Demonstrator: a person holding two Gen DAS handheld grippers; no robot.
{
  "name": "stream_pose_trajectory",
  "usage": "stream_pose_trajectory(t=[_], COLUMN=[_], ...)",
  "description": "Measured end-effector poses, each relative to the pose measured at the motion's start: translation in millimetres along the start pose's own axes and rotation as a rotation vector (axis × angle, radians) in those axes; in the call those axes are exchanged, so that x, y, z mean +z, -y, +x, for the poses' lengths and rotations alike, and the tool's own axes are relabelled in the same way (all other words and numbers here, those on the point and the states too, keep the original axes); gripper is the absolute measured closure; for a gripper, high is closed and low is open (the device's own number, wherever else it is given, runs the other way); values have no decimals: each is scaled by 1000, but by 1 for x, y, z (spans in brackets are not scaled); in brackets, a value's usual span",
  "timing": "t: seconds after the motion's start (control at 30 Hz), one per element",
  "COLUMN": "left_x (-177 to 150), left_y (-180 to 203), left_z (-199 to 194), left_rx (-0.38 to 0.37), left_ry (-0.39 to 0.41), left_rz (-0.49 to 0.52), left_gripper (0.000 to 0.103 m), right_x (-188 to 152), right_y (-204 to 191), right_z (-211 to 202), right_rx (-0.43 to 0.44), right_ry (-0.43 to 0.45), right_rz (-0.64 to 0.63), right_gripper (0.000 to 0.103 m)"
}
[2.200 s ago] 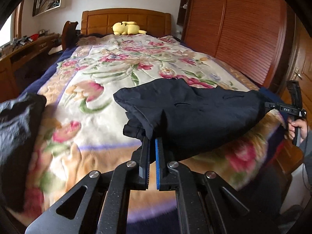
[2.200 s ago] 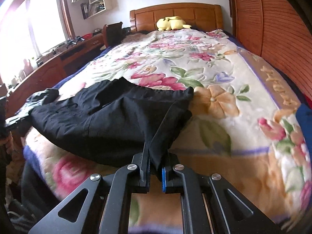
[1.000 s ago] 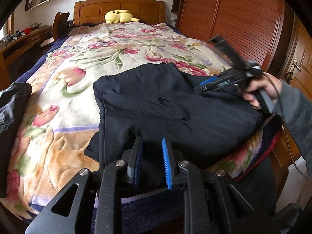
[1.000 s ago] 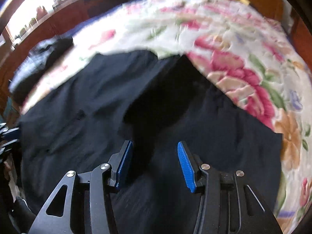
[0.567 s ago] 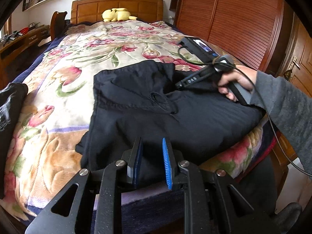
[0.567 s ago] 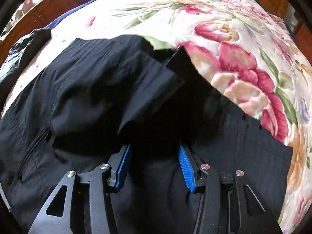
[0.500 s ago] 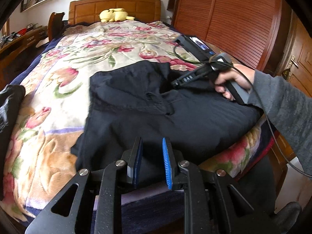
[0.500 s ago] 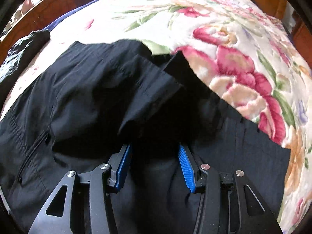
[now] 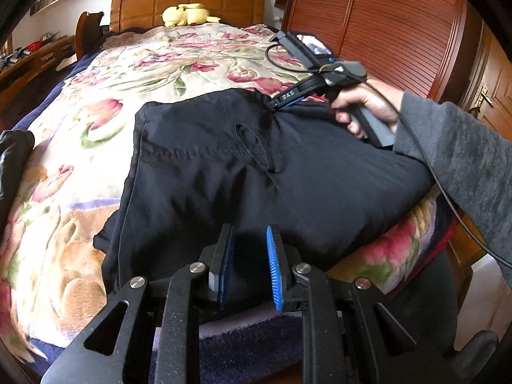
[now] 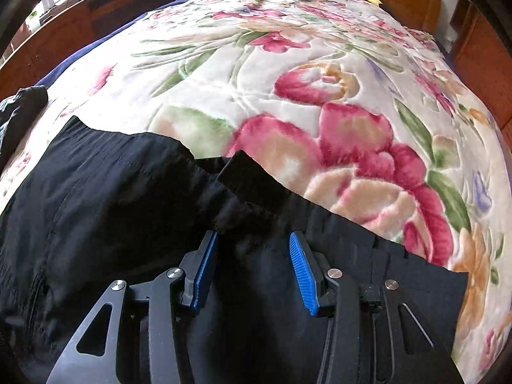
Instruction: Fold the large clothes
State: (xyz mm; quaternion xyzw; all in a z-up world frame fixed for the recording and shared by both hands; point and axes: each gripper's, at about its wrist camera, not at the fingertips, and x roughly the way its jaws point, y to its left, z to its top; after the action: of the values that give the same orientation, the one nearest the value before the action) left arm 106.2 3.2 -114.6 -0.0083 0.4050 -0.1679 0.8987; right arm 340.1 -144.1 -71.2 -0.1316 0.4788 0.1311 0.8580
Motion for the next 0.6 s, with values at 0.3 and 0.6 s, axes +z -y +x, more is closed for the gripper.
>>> stream_pose_trajectory(t=[0.3, 0.6], left_x=[3, 11], left_y=[15, 49], left_z=[-10, 1], left_rx=[-44, -76], left_ry=[49, 31], left_rz=[5, 74], left_gripper=[82, 82], right_x=[-43, -79], right_y=[59, 131], right_z=[-70, -15], right_rx=[-100, -73], right_ry=[36, -138], right_rz=[-46, 102], right_gripper=[56, 56])
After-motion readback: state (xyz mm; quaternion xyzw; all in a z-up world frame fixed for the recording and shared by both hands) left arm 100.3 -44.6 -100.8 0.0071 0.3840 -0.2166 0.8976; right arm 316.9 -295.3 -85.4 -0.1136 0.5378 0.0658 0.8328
